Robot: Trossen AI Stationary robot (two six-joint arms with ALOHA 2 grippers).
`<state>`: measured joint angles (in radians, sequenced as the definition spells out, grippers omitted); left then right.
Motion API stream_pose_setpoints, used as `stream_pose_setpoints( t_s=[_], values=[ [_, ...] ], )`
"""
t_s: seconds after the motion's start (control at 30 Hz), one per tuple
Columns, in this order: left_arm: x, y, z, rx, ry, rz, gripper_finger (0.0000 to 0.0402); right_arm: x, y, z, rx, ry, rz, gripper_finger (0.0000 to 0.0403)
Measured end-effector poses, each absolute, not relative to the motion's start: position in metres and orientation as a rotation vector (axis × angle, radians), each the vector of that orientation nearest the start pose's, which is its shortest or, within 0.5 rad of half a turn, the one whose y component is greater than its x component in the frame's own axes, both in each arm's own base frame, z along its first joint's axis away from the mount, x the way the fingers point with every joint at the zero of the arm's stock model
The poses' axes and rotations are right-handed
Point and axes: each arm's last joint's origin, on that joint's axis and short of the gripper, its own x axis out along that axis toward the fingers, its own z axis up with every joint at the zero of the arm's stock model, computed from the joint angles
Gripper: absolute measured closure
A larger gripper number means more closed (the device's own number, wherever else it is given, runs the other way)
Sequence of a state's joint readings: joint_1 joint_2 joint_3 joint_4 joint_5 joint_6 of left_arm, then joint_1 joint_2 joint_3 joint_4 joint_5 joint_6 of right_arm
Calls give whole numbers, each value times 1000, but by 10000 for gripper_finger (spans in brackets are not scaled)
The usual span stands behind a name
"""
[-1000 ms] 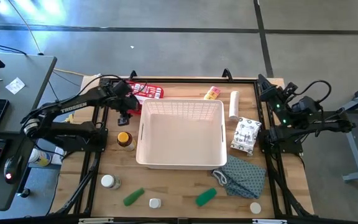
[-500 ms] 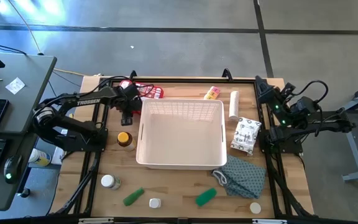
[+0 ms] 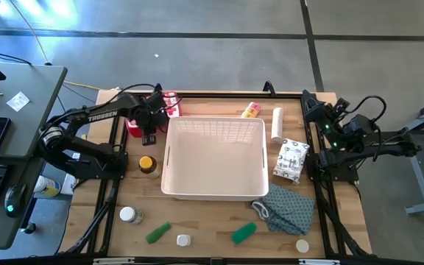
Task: Pick & place medical supplies in basket/bin
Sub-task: Put the red first aid kit box into the white container
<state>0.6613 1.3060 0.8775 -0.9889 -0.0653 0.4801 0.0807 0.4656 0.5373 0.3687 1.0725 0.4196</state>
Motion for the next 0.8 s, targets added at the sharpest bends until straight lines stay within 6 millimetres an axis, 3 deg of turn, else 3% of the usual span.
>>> stream_pose_setpoints(
  t_s=[0.23,0.53,0.8],
  values=[
    [168,134,256,-76,1490,322,317,100,-18,333,624,-578,-914,391],
    [158,134,348,55,1447,539,317,100,-18,331,616,-564,-948,391],
    [153,115,421,-22,1164,604,317,99,-19,331,593,-552,-990,391]
  ],
)
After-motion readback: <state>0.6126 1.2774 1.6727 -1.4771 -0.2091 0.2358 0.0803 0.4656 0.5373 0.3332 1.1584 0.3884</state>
